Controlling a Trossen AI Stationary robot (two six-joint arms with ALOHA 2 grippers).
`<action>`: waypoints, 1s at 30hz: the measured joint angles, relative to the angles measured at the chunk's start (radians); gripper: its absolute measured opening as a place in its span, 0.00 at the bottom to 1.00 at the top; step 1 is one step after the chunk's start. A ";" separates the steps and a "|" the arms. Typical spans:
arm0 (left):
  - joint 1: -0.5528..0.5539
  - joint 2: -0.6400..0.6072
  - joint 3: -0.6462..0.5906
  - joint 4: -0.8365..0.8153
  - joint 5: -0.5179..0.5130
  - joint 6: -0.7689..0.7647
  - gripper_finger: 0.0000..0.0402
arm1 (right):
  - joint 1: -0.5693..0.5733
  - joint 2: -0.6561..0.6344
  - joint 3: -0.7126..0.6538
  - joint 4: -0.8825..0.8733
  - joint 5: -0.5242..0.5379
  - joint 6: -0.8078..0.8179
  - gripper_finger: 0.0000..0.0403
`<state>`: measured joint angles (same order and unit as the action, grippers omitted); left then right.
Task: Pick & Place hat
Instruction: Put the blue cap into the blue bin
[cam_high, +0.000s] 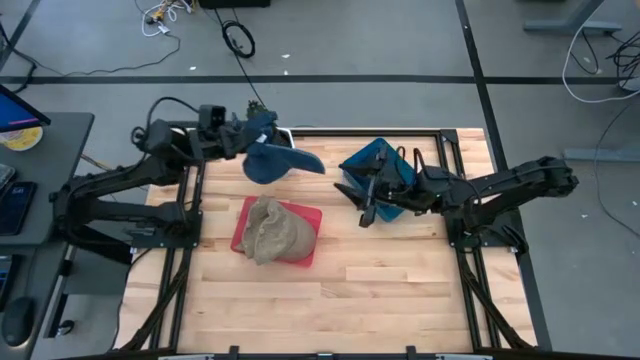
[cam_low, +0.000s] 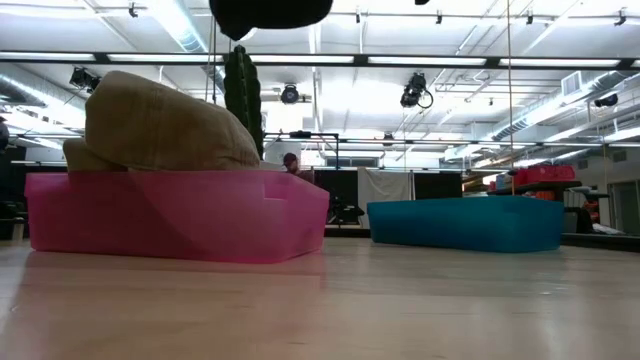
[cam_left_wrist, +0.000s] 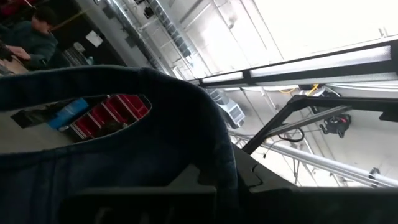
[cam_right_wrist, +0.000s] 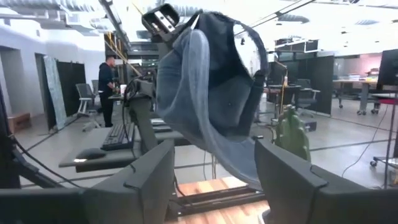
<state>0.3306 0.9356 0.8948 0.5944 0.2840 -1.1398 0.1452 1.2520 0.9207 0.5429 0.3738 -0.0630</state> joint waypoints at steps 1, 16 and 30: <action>-0.008 0.015 0.000 0.021 0.000 -0.001 0.01 | 0.000 0.007 0.000 0.006 -0.001 0.001 0.57; -0.084 0.136 0.000 0.118 -0.027 -0.009 0.01 | 0.000 0.025 0.000 0.030 -0.043 0.051 0.71; -0.094 0.145 0.000 0.154 -0.041 -0.002 0.01 | -0.004 0.029 0.000 0.018 -0.107 0.108 0.39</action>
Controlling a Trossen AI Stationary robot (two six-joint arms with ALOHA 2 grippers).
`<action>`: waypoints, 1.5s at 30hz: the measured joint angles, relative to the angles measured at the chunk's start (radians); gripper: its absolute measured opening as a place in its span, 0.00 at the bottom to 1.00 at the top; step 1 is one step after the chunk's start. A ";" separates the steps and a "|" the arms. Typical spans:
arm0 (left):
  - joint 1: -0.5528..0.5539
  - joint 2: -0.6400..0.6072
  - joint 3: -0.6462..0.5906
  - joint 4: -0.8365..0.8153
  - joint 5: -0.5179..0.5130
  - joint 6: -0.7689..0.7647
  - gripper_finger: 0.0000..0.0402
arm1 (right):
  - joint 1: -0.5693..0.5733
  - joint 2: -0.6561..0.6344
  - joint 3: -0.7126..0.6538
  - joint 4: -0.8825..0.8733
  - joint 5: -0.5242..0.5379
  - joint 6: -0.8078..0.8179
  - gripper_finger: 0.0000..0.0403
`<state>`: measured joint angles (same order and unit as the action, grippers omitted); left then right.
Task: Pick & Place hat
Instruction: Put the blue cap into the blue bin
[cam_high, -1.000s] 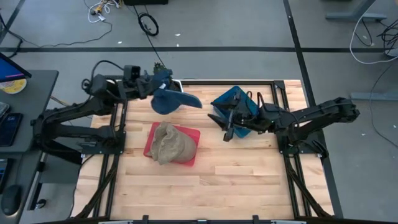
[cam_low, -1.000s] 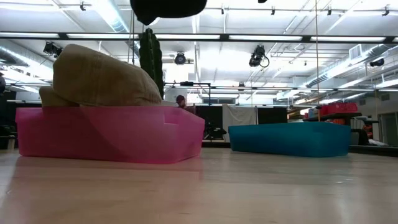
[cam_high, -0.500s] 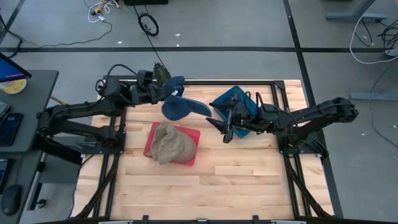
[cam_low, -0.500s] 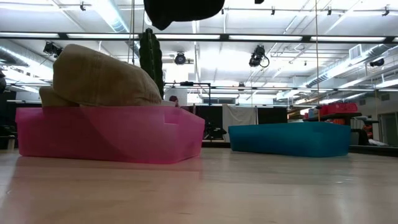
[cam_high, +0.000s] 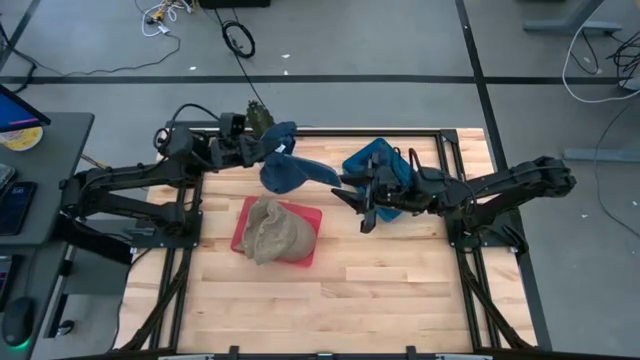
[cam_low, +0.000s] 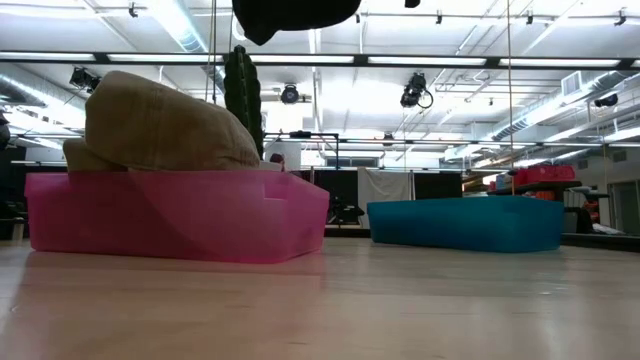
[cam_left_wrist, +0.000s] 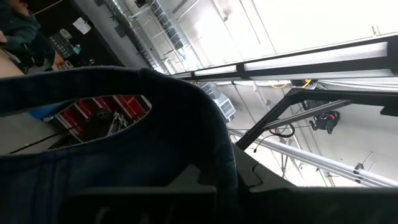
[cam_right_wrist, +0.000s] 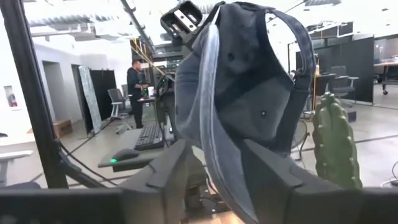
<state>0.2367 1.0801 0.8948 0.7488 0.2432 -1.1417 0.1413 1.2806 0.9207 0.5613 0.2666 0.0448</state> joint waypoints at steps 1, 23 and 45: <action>0.000 0.000 0.000 0.000 0.000 0.000 0.01 | 0.000 0.001 0.000 -0.002 -0.001 0.000 0.36; -0.006 0.000 0.000 -0.003 0.001 0.155 0.24 | -0.007 0.007 0.000 -0.007 -0.047 0.157 0.02; 0.056 -0.096 0.001 -0.256 0.060 0.314 0.95 | -0.007 -0.327 0.000 -0.431 0.145 0.465 0.02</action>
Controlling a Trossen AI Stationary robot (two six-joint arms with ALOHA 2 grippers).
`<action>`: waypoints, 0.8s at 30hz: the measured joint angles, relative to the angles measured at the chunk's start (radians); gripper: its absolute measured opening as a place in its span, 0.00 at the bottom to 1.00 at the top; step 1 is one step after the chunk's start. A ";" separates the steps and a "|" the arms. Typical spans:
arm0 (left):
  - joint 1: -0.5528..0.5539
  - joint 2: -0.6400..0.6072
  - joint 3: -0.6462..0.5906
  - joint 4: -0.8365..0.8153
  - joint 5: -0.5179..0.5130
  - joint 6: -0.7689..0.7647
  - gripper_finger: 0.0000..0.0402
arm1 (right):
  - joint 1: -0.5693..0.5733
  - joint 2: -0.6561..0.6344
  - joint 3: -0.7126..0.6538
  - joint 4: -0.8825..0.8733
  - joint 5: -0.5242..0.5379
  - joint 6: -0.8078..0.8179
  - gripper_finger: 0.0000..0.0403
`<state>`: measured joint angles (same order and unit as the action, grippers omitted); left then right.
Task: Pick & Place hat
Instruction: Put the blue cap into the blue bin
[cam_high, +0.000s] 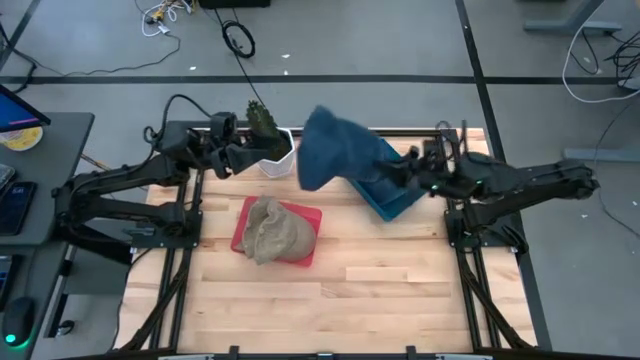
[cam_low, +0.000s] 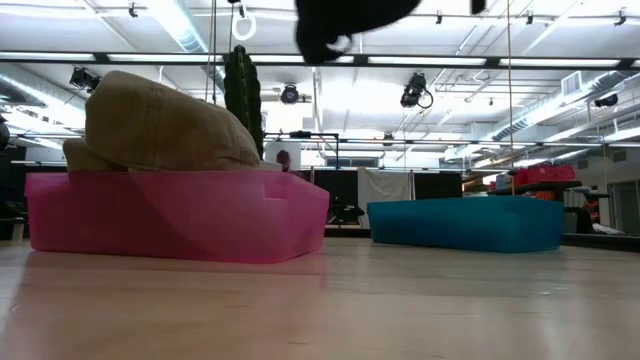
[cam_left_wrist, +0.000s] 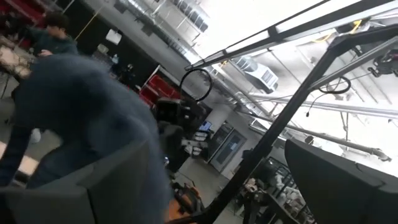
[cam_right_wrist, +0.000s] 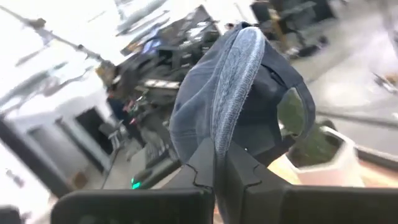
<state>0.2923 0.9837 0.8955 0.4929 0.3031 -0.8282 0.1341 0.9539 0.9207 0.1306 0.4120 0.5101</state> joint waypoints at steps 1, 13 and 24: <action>0.002 -0.005 0.000 -0.001 0.000 0.007 0.95 | 0.000 -0.028 0.000 -0.040 0.024 0.040 0.02; 0.038 -0.011 0.000 -0.046 -0.003 0.036 0.95 | 0.030 -0.239 0.000 -0.557 0.433 0.582 0.02; 0.054 -0.011 0.000 -0.060 -0.003 0.063 0.95 | 0.102 -0.187 0.000 -1.039 0.627 1.334 0.02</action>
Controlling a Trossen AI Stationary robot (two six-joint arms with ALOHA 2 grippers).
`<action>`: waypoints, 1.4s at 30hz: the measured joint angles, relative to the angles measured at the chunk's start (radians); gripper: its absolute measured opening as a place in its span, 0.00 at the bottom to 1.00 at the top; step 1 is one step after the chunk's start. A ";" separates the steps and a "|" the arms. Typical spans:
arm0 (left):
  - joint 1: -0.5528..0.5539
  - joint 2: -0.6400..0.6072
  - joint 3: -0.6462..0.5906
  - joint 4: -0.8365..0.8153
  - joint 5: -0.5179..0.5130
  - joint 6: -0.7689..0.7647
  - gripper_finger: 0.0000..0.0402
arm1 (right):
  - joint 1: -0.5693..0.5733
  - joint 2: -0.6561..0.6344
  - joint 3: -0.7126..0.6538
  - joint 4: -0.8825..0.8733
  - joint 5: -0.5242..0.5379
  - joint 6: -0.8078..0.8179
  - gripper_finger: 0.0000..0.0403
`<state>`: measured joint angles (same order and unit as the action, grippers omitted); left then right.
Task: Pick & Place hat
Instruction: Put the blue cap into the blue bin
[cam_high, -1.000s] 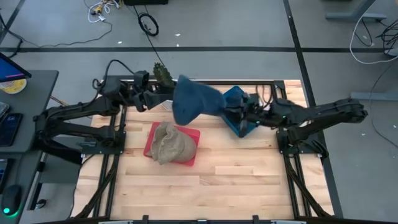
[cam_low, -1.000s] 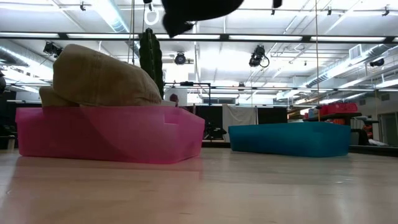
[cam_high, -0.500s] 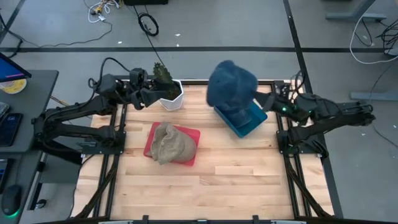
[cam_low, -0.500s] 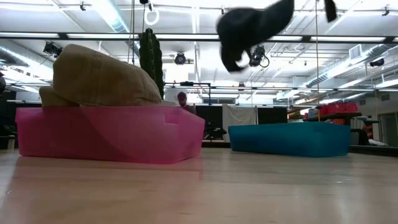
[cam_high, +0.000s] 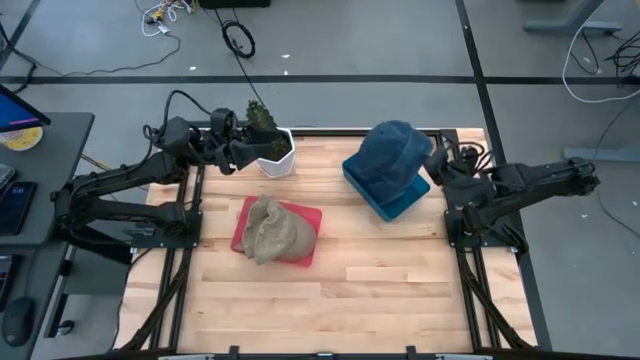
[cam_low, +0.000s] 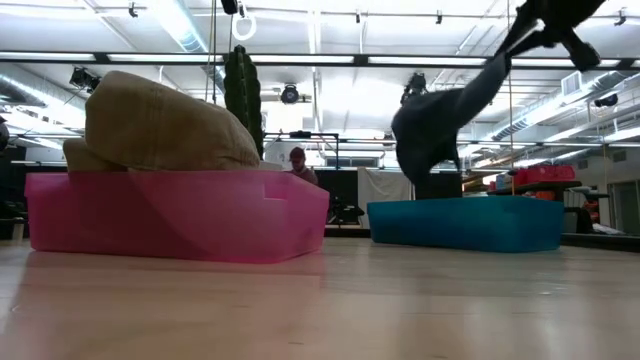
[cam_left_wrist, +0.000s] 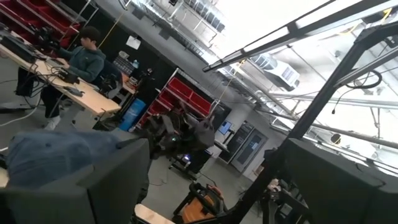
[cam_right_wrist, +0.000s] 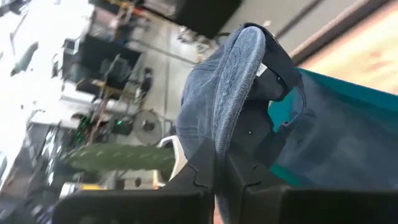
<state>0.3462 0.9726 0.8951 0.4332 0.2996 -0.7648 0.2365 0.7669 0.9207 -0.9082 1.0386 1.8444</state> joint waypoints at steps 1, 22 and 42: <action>0.000 0.000 0.000 0.000 0.000 0.000 0.95 | 0.001 0.012 0.000 -0.030 0.000 0.057 0.02; -0.002 0.000 0.000 -0.006 0.000 0.002 0.95 | -0.035 0.212 0.000 -0.136 -0.089 0.357 0.02; -0.002 0.000 0.000 -0.021 -0.005 0.039 0.95 | 0.044 0.022 0.000 -0.086 -0.043 0.424 0.02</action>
<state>0.3447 0.9726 0.8948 0.4122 0.2942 -0.7253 0.2804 0.7888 0.9207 -0.9937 0.9951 2.2688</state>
